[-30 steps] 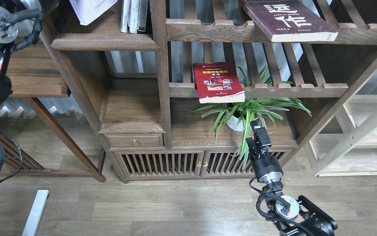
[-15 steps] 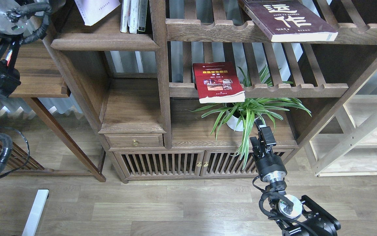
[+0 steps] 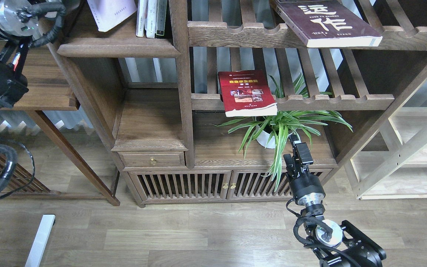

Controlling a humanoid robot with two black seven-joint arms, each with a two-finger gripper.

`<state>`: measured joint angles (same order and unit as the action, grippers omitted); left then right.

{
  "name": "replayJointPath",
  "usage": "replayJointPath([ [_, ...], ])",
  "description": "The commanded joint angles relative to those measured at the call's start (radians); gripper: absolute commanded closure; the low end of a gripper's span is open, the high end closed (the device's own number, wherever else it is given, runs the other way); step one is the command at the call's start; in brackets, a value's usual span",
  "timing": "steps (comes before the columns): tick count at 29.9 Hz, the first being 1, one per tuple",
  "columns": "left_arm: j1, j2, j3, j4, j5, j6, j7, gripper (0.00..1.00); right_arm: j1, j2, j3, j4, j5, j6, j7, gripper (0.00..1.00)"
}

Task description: Organize books on shelf

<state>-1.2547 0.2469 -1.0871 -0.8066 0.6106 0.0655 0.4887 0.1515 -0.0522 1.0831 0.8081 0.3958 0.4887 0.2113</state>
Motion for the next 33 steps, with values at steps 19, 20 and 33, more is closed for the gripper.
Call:
replayJointPath([
  [19, -0.011, 0.008, 0.108, -0.005, 0.009, -0.023, 0.000, 0.91, -0.003, 0.000, 0.001, 0.002, 0.009, 0.000, 0.000, 0.01],
  [20, -0.012, 0.006, 0.108, -0.005, 0.009, -0.024, 0.000, 0.91, -0.003, 0.000, 0.001, 0.002, 0.009, 0.000, 0.000, 0.01],
  [33, -0.017, -0.001, 0.105, 0.030, 0.000, -0.024, 0.000, 0.89, -0.017, 0.005, 0.001, 0.002, 0.009, 0.000, 0.002, 0.01],
])
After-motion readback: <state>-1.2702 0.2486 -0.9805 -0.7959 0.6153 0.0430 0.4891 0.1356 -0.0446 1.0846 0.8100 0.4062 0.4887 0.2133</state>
